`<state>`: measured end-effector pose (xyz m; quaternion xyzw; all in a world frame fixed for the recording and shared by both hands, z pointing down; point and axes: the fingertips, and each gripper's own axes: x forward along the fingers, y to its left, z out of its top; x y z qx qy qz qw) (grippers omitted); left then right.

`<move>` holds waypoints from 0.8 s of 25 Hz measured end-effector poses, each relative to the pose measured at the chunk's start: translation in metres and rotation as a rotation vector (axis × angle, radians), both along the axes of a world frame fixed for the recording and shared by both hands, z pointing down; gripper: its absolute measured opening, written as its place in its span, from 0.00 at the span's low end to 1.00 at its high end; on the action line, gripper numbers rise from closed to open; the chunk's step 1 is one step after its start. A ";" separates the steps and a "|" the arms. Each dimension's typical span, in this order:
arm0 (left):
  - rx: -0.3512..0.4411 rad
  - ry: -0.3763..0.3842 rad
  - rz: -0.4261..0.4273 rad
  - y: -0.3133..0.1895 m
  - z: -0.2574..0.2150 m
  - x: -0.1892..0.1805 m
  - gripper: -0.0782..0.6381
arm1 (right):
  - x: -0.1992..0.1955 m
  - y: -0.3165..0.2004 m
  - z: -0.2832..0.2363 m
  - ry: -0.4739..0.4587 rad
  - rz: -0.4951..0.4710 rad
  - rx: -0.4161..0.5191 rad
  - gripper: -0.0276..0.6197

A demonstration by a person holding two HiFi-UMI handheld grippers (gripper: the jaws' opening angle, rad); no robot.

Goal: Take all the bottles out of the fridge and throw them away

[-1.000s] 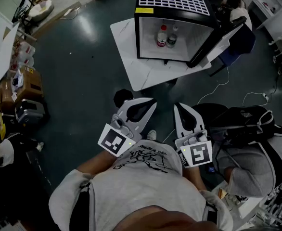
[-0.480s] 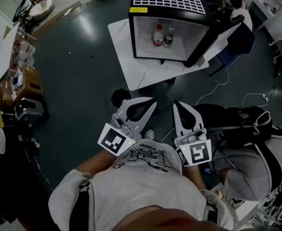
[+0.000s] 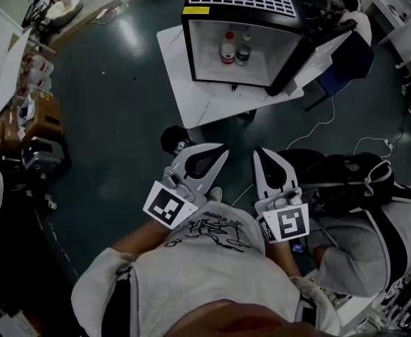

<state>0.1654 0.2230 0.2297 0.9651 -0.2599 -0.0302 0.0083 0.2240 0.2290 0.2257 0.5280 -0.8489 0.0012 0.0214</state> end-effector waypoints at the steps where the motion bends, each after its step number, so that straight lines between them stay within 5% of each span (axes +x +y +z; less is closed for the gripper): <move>1: -0.001 -0.002 -0.002 0.001 0.000 0.000 0.12 | 0.000 0.000 0.000 -0.004 -0.001 0.000 0.05; 20: -0.002 0.008 -0.030 -0.058 0.003 -0.005 0.12 | -0.006 -0.058 0.004 0.016 -0.028 -0.005 0.05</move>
